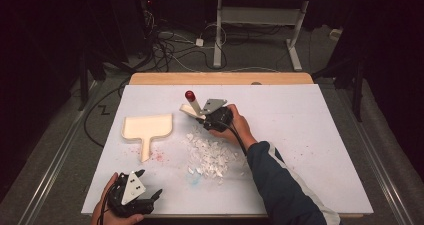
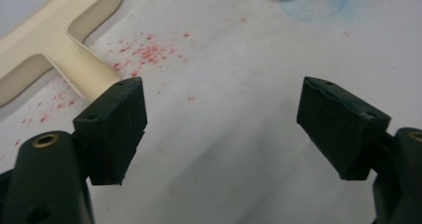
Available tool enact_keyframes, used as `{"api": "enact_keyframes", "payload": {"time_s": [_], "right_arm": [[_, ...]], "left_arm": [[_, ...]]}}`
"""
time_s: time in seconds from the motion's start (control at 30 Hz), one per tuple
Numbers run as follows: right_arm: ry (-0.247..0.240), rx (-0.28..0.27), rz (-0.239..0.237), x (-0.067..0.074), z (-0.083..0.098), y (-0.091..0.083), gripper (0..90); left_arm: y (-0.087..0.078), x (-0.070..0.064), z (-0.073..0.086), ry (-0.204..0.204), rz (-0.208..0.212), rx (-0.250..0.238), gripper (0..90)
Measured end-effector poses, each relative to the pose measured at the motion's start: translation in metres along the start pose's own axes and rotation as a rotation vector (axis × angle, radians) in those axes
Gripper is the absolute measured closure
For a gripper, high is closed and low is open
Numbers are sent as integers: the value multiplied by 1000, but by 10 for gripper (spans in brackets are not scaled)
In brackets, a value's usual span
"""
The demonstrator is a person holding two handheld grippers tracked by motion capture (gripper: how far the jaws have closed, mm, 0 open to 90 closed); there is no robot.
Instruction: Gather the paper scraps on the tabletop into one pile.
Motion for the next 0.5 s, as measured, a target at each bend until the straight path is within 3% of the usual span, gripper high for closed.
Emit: {"api": "enact_keyframes", "payload": {"time_s": [0.17, 0.27, 0.4, 0.5], "right_arm": [[-61, -57, -146, 18, -7, -5, 680], [-110, -67, -199, 25, -8, -8, 677], [-126, -94, -272, 25, -10, -16, 680], [-192, -90, -316, 30, -11, -22, 678]], "left_arm": [[0, -1, 1, 1, 3, 6, 189], [0, -2, 1, 3, 8, 11, 189], [3, -4, 1, 12, 23, 27, 189], [4, -5, 1, 18, 29, 38, 189]]}}
Point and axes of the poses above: each handheld gripper's, and its own axes: y roughly forward along the jaws, z roughly out of its underside, x roughly to its left, the point moved 1 cm from there along y, roughly forward along the jaws, and after that the axes turned 13 degrees about z, right-handed, at the moved point
